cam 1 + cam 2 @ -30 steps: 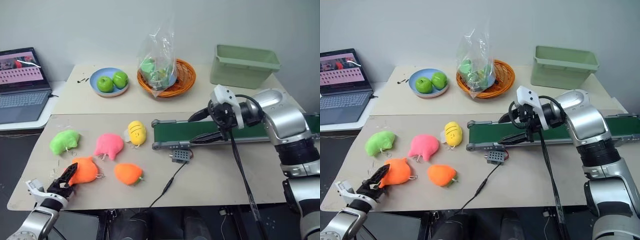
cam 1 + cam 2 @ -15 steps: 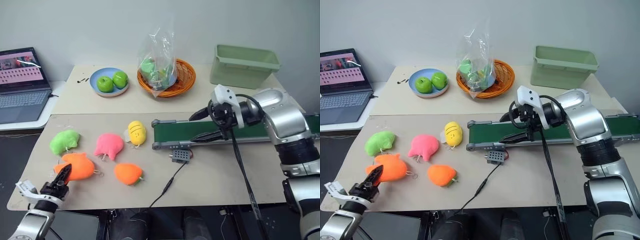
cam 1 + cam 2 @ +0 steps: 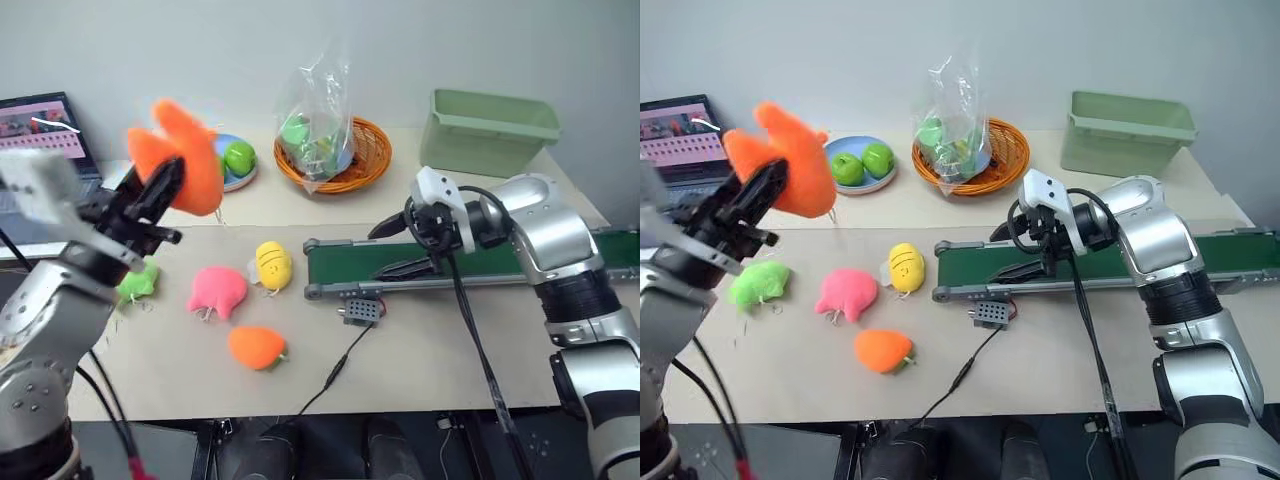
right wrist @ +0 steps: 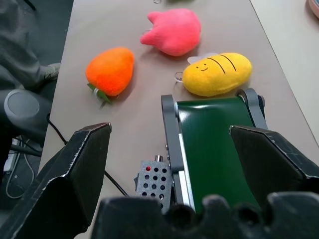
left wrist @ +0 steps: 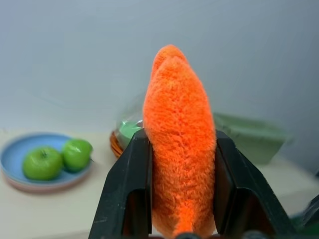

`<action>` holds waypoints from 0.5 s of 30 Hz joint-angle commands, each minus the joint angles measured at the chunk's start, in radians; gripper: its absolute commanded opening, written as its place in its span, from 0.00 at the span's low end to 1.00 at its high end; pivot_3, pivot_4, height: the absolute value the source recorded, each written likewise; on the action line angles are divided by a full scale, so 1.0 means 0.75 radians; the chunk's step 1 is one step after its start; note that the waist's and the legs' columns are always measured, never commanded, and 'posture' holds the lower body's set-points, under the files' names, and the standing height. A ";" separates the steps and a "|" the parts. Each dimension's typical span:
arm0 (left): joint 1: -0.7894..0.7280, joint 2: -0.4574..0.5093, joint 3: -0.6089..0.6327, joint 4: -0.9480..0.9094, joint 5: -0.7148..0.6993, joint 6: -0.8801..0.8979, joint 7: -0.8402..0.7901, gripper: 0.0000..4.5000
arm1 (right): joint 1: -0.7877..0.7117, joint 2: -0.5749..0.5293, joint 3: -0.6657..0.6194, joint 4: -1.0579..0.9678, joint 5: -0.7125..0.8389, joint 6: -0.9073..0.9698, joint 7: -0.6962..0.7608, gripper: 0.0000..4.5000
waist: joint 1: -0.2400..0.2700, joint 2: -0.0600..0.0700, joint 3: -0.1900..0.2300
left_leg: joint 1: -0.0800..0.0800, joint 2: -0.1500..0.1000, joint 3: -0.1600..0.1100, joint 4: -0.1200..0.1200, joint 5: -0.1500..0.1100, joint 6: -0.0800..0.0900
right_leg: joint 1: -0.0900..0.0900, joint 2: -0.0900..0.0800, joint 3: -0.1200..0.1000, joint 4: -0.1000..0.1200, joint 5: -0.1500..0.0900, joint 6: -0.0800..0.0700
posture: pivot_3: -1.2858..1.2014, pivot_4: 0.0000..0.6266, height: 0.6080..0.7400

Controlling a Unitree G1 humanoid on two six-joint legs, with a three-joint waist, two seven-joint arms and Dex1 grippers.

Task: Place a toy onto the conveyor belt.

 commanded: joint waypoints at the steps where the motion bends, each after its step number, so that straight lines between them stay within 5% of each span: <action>1: 0.053 0.193 -0.263 0.079 0.641 -0.336 -0.161 0.32 | -0.008 -0.027 -0.052 -0.050 0.019 -0.004 -0.013 1.00 | -0.012 0.000 0.000 | 0.000 0.001 0.001 -0.001 0.000 0.000 | -0.001 0.001 0.001 0.000 0.000 0.000 | 0.52 0.24 1.00; 9: -0.014 0.306 -0.513 0.446 1.482 -1.135 -0.202 0.32 | 0.074 -0.101 -0.119 -0.173 0.051 0.078 -0.067 1.00 | -0.009 0.000 0.001 | -0.012 0.005 0.002 -0.011 0.004 -0.007 | -0.022 0.003 0.002 0.000 0.002 -0.003 | 0.52 0.24 1.00; 15: -0.189 0.240 -0.642 0.748 1.775 -1.575 -0.183 0.32 | 0.105 -0.120 -0.142 -0.229 0.068 0.116 -0.101 1.00 | -0.010 0.000 0.001 | -0.011 0.005 0.003 -0.010 0.002 -0.004 | -0.022 0.003 0.002 0.001 0.003 -0.004 | 0.52 0.24 1.00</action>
